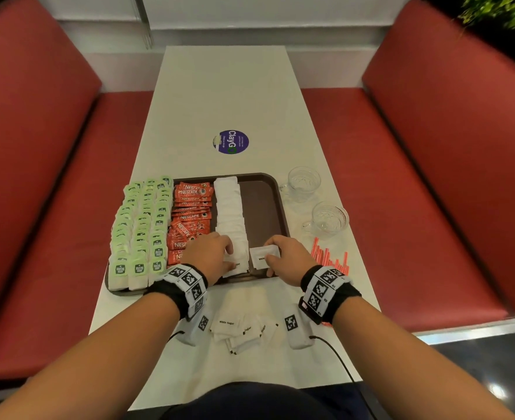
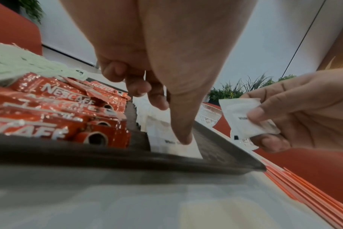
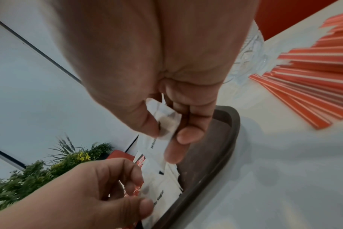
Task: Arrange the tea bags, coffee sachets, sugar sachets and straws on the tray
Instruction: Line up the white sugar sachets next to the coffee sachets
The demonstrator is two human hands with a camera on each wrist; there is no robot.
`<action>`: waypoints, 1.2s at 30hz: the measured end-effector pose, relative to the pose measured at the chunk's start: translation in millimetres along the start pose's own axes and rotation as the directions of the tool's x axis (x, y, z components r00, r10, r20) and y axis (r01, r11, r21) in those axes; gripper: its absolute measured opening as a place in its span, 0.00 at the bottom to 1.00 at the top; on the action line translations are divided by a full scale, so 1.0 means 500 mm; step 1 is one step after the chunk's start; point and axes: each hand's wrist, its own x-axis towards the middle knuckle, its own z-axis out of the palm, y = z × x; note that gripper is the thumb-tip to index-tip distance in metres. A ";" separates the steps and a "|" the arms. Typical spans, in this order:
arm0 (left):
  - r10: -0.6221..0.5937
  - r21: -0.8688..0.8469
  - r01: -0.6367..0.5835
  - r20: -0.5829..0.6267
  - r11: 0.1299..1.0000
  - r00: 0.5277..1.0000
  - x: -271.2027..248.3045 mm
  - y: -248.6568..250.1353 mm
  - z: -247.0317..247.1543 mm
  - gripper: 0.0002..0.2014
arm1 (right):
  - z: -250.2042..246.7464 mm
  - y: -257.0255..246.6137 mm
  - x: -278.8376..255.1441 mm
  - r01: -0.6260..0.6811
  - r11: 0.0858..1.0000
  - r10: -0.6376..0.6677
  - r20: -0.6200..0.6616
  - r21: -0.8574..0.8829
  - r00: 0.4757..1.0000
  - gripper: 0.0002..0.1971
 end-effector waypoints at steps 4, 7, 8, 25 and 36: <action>0.023 0.120 -0.031 0.073 0.992 0.997 -0.001 0.011 0.014 0.14 | 0.009 0.004 -0.003 0.016 1.000 -0.016 0.015 -0.002 1.000 0.06; 0.022 0.124 -0.033 0.089 0.992 0.996 0.004 0.016 0.013 0.11 | 0.010 0.006 -0.006 0.028 0.999 -0.027 0.025 -0.022 0.999 0.05; 0.025 0.119 -0.036 0.096 0.992 0.995 0.006 0.017 0.011 0.10 | 0.009 0.008 -0.007 0.032 0.999 -0.031 0.025 -0.033 0.999 0.05; 0.093 -0.237 -0.077 0.059 0.969 0.994 -0.024 -0.007 -0.028 0.09 | 0.047 -0.008 0.014 -0.002 0.999 0.002 0.013 -0.053 1.000 0.05; -0.149 -0.182 0.139 -0.041 0.973 0.988 -0.020 -0.004 0.019 0.25 | 0.063 0.000 0.050 0.010 0.898 0.077 0.180 -0.439 0.981 0.09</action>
